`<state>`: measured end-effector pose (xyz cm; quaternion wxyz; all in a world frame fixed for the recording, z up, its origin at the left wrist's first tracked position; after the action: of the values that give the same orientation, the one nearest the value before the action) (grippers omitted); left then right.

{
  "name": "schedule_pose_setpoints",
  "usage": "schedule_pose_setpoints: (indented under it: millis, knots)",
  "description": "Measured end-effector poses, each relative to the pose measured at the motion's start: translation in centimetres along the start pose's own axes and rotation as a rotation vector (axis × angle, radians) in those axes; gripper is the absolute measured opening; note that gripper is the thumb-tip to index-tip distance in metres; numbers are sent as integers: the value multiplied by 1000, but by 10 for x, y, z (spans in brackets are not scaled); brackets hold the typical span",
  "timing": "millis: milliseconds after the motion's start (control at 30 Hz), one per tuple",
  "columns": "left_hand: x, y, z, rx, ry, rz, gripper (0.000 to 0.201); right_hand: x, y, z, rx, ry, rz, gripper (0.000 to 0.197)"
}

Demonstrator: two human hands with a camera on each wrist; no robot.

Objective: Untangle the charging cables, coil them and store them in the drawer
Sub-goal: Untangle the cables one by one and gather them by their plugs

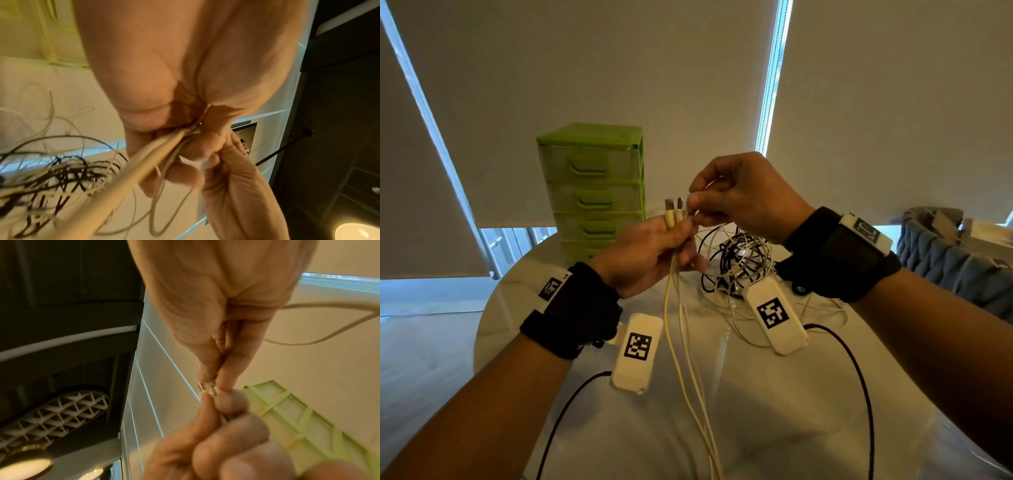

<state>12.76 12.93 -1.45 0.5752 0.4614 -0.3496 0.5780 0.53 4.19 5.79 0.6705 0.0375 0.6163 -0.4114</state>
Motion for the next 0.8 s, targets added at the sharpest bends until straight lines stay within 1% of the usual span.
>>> schedule_pose_setpoints:
  millis: [100,200,267,433,600,700,800]
  knots:
    - [-2,5,-1,-50,-18,-129,15,4,1,-2,63,-78,-51,15]
    - [-4,11,-2,-10,-35,-202,10,6,3,-3,49,-116,-39,15]
    - [-6,15,-3,11,-47,-232,11,5,3,-4,29,-136,-71,15]
    - [-6,20,-4,12,-58,-277,11,-2,-1,-8,-16,-126,-152,14]
    - [-4,27,-3,1,-44,-281,15,-2,-4,-12,23,-108,-257,12]
    - [-2,34,-4,9,-14,-286,19,0,-7,-17,34,-100,-236,10]
    - [2,41,-4,-3,7,-320,21,-2,-12,-22,2,-96,-178,10]
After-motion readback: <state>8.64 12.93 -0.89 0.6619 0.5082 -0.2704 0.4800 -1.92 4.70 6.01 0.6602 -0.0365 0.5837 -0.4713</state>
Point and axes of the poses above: each hand's wrist, its own z-axis towards the middle knuckle, its own y-axis out of the palm, x = y × z, the point moved 2 cm from there along z, towards the middle knuckle, and after that the axes turned 9 degrees about y, right-handed, at the moved point
